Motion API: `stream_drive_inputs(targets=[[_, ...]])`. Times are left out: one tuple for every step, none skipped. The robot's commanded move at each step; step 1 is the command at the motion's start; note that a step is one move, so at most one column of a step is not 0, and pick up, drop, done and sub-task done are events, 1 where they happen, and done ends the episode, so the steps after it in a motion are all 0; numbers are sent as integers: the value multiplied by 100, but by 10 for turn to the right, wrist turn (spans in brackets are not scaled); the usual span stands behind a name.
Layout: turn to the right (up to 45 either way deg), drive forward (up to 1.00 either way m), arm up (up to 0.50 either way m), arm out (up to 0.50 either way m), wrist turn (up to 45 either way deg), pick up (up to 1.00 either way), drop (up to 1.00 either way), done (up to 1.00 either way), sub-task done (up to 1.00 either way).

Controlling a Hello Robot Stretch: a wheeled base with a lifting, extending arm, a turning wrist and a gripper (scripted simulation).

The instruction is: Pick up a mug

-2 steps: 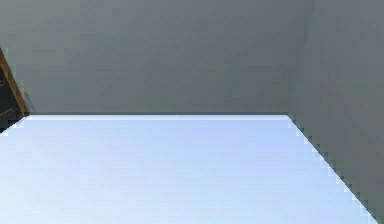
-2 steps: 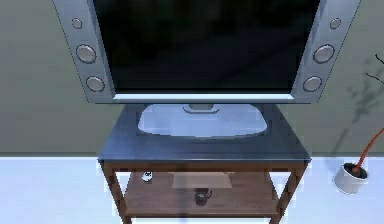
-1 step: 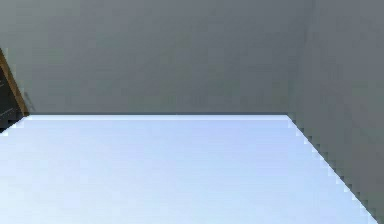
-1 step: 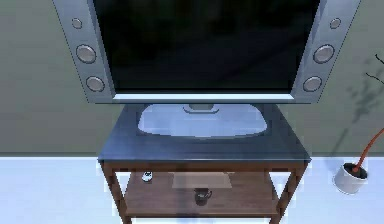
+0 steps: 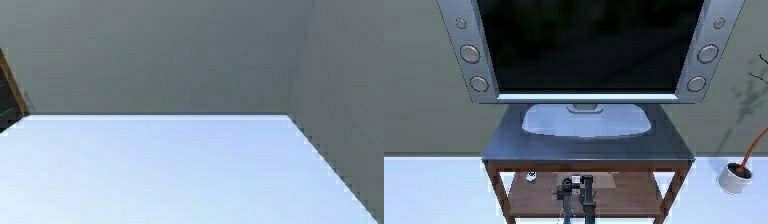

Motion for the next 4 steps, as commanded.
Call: stream_drive_inputs(targets=[[0,0,0,0,450,0,0,0,0],[0,0,0,0,450,0,0,0,0],[0,0,0,0,450,0,0,0,0],[0,0,0,0,450,0,0,0,0]])
